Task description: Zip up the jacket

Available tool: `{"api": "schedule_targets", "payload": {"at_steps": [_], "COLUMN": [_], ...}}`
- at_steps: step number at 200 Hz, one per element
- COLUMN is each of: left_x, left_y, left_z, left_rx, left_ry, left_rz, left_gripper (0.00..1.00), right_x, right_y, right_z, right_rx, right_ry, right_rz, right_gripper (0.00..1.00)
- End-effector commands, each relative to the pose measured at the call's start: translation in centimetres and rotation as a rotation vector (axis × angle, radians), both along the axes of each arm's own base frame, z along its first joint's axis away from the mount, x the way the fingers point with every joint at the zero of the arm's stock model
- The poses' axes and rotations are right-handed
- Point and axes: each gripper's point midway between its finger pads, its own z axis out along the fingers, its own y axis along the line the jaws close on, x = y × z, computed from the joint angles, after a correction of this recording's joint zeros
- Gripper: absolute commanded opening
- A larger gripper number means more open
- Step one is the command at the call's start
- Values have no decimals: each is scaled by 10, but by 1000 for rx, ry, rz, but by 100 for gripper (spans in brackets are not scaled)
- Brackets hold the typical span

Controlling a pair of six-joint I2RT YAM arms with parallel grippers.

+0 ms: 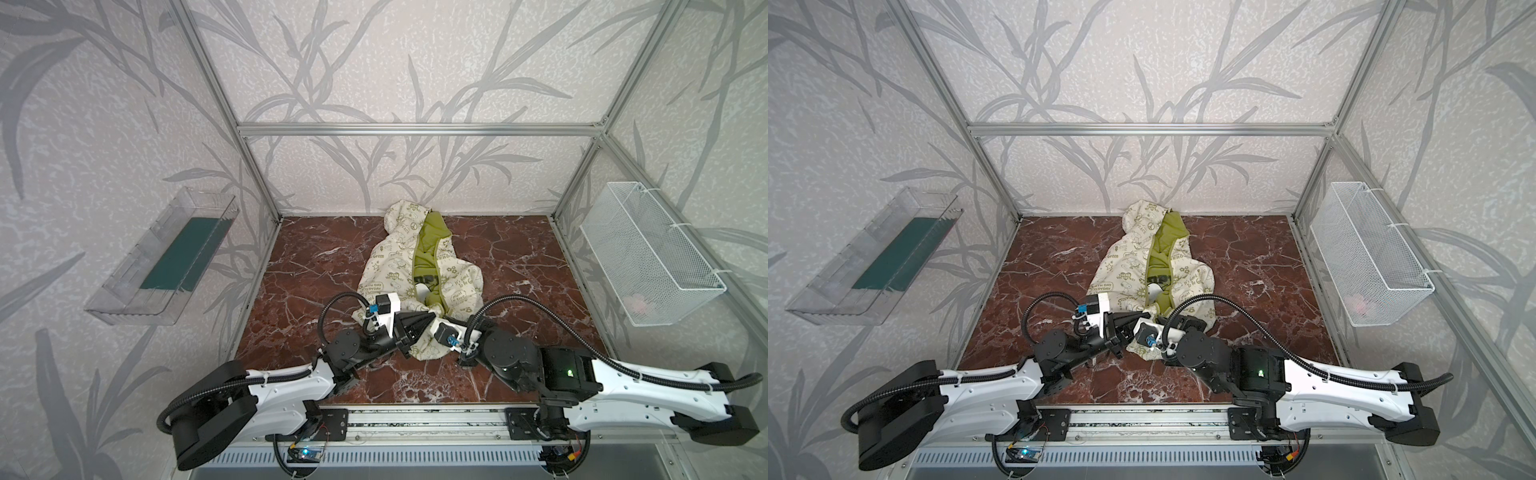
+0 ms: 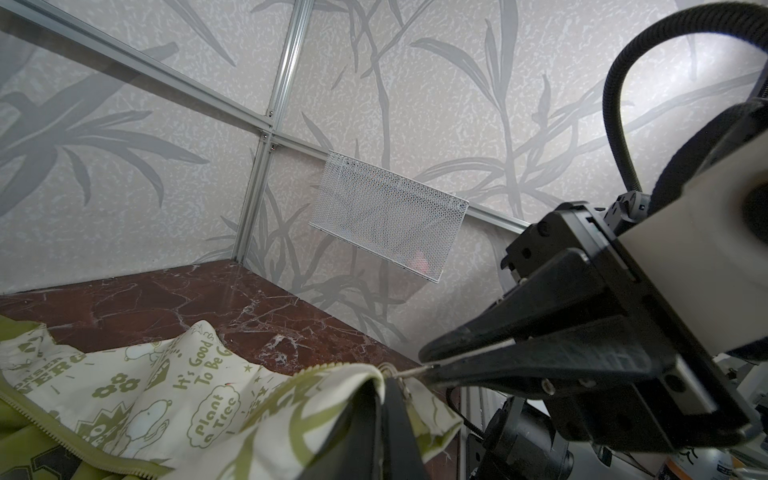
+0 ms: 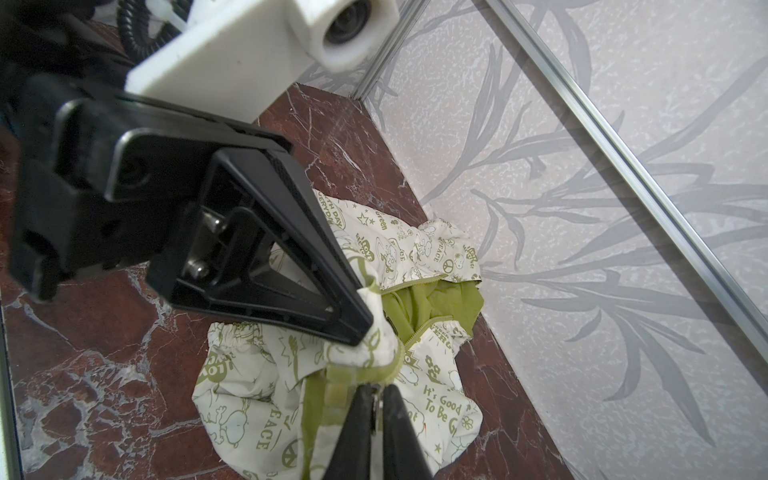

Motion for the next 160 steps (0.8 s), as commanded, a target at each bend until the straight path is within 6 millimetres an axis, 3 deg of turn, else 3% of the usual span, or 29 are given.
{"api": "schedule_targets", "payload": {"at_steps": [1,26,50,94,160], "left_x": [-2,-2,-2,-5,-11], "left_y": [4,4,5,7,14], "left_z": [9,8,8,5,-10], "left_rx": [-28,-27,-28,-17,58], "left_ry": [-30,-29,-29,-21,21], "left_rz": [9,10,11,8,6], "left_gripper": [0,0,0,0,0], "right_x": [1,1,1,8,28], "right_y": [-1,2,3,-1,4], "right_z": [2,0,-2,7,5], "right_rx": [8,5,1,51,97], "right_ry": [15,30,37,21,39], "right_rz": [-6,1,1,-27,-26], "right_gripper": [10,9,0,0,0]}}
